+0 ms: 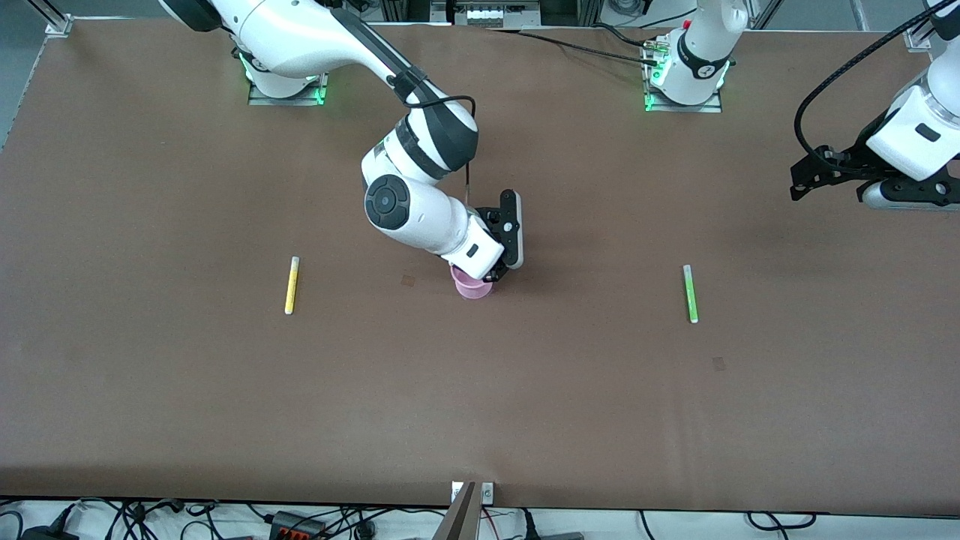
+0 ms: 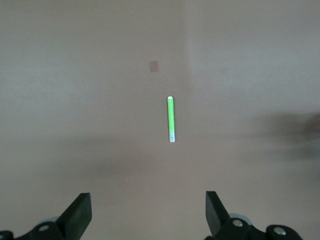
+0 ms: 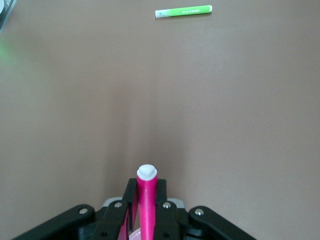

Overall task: Organize pens into pink holder with both arms
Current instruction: 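Lower the magenta pen into the pink cup with the right gripper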

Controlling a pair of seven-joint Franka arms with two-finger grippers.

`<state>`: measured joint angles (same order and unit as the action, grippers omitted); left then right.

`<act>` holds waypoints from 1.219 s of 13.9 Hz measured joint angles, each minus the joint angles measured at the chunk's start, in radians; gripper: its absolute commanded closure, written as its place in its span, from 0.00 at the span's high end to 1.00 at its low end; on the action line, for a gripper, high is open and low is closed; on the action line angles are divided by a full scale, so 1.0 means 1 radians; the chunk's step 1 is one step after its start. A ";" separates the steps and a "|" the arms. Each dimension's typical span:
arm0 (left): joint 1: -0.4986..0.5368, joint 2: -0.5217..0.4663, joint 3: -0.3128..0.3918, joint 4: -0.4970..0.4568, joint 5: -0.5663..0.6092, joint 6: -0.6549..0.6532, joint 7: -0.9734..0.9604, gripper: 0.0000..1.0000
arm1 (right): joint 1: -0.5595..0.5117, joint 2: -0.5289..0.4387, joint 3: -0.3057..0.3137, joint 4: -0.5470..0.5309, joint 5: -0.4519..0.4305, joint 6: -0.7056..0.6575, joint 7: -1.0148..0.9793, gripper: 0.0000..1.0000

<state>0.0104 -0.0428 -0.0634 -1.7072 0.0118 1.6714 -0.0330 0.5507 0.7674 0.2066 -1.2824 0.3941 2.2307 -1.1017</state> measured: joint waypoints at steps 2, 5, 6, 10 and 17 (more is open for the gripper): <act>-0.002 0.000 -0.001 0.000 0.000 0.000 -0.001 1.00 | -0.001 0.008 -0.002 -0.004 0.000 -0.001 0.000 0.00; -0.002 0.000 0.000 0.000 0.000 -0.001 -0.002 1.00 | -0.002 0.016 -0.003 -0.011 0.000 -0.001 0.002 0.00; -0.002 0.000 0.001 0.000 0.000 -0.001 -0.002 1.00 | -0.002 0.016 -0.003 -0.013 0.000 -0.001 0.007 0.00; -0.002 0.000 0.003 0.001 0.000 -0.001 -0.002 1.00 | -0.002 0.016 -0.006 -0.015 -0.004 -0.001 0.012 0.00; -0.006 0.000 0.000 0.006 0.000 -0.003 -0.002 1.00 | -0.010 0.033 -0.012 -0.019 -0.021 -0.001 0.013 0.00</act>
<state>0.0043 -0.0428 -0.0634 -1.7016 0.0117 1.6684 -0.0349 0.5407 0.8006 0.1951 -1.3009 0.3730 2.2296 -1.0891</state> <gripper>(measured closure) 0.000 0.824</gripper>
